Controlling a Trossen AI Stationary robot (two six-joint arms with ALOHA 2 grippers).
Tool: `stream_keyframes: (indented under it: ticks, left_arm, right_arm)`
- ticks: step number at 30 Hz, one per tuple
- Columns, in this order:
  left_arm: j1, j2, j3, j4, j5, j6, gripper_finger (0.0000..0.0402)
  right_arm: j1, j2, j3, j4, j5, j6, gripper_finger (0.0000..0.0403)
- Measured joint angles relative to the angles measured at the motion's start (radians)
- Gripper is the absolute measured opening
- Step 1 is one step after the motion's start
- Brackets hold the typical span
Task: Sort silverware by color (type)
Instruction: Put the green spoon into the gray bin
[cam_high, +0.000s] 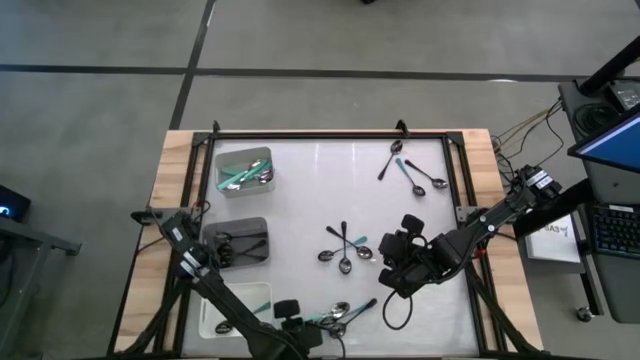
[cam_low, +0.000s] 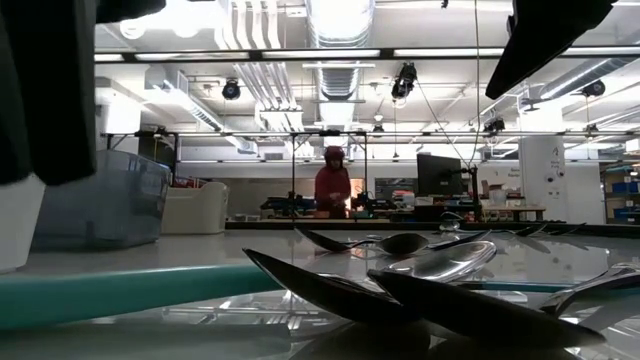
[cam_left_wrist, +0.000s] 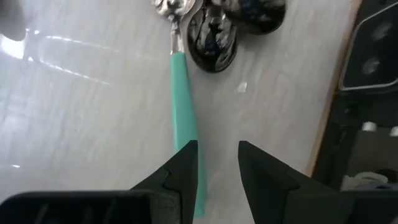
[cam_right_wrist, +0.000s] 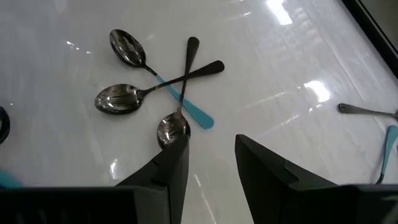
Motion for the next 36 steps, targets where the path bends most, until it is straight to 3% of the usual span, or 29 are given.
stream_keyframes:
  ticks: [23,36]
  left_arm:
    - [0.005,-0.074,-0.19,0.125,-0.015,0.016,0.0098]
    - [0.012,-0.2,-0.477,0.43,-0.007,0.008,0.0098]
  right_arm:
    - [0.0,0.0,0.0,0.006,0.004,0.018,0.0123]
    - [0.0,0.0,0.0,0.021,0.005,0.018,0.0123]
